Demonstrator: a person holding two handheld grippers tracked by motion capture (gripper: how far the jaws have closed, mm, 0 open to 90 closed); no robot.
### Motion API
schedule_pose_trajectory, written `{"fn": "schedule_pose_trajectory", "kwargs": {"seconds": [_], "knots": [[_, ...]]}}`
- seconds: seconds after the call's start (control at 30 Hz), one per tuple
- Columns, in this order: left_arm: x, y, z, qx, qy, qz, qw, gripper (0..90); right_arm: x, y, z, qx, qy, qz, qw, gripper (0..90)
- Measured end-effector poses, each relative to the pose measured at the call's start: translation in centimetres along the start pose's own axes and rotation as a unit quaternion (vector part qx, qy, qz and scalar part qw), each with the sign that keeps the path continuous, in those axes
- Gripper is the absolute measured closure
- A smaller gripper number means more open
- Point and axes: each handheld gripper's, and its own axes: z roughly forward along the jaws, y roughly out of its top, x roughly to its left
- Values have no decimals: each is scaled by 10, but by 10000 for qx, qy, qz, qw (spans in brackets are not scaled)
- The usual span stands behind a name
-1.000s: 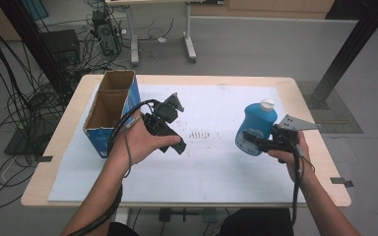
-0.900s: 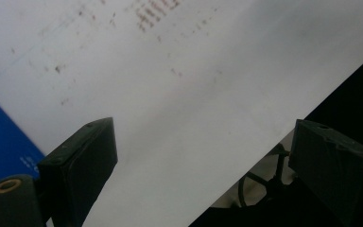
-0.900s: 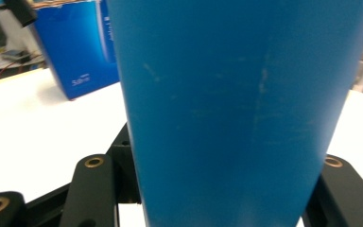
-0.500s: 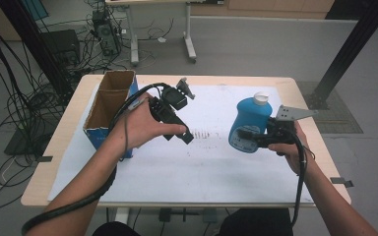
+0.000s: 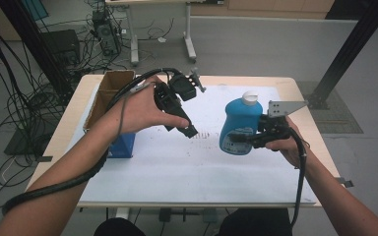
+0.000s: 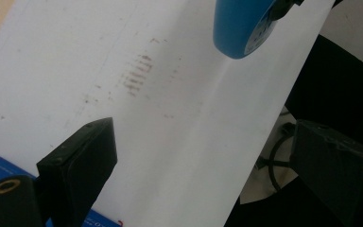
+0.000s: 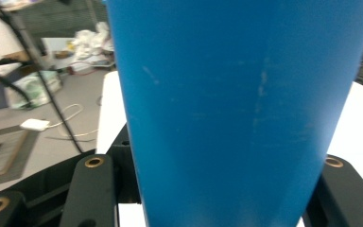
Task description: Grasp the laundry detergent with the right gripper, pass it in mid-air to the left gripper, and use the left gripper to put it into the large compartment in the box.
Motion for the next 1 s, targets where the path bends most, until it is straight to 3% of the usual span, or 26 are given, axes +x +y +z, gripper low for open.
{"fn": "schedule_pose_trajectory", "kwargs": {"seconds": [0.03, 0.2, 0.43, 0.8, 1.0], "knots": [[0, 2, -2, 17, -50, 107, 9999, 88, 0, 1, 1, 1, 70, -25, 10000, 437], [-1, 6, -4, 49, -218, 217, 9995, 88, 1, 9, 7, 22, 393, -143, 9991, 437], [-7, 16, -11, 51, -477, 618, 9969, 91, 6, 21, 22, 76, 863, -364, 9956, 437], [-17, 28, -16, 155, -583, 931, 9938, 91, 16, 32, 39, 209, 1356, -593, 9888, 437], [-25, 36, -17, 178, -550, 1057, 9927, 91, 20, 34, 47, 281, 1473, -701, 9862, 437]]}}
